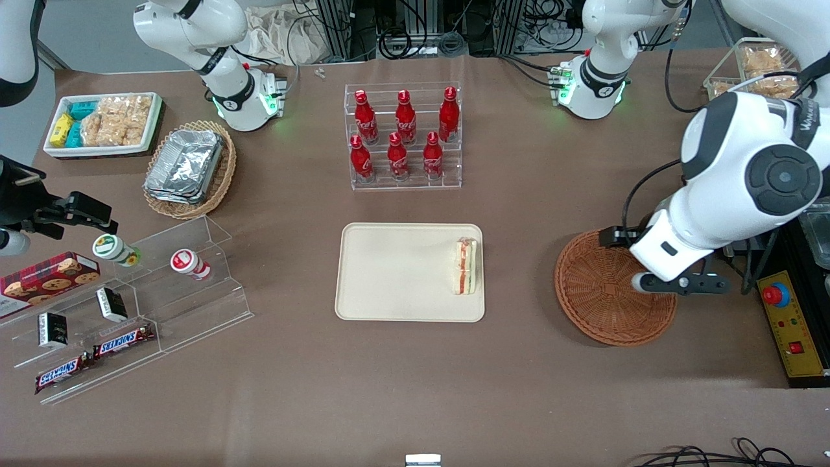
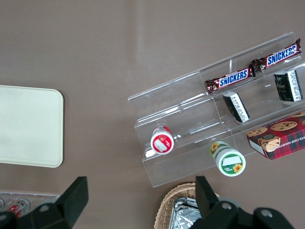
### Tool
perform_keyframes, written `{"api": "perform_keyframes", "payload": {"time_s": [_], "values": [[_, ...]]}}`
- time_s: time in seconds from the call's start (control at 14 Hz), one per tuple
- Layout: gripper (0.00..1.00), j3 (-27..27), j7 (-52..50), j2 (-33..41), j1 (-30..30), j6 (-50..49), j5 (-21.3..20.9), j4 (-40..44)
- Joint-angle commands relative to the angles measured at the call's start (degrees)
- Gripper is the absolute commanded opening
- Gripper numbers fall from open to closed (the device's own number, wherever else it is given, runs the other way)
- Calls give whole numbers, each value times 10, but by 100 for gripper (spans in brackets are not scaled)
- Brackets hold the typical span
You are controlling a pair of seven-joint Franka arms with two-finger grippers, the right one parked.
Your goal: Place sandwich from basket to tray
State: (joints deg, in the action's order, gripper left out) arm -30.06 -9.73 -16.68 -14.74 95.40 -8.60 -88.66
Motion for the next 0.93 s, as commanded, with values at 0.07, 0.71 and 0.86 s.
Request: {"api": "perform_keyframes", "payload": {"time_s": [0.07, 0.71, 0.86], "values": [[100, 15, 66, 107, -20, 46, 16, -134], [100, 109, 134, 99, 51, 17, 64, -67], [100, 108, 137, 68, 52, 0, 67, -13]]}}
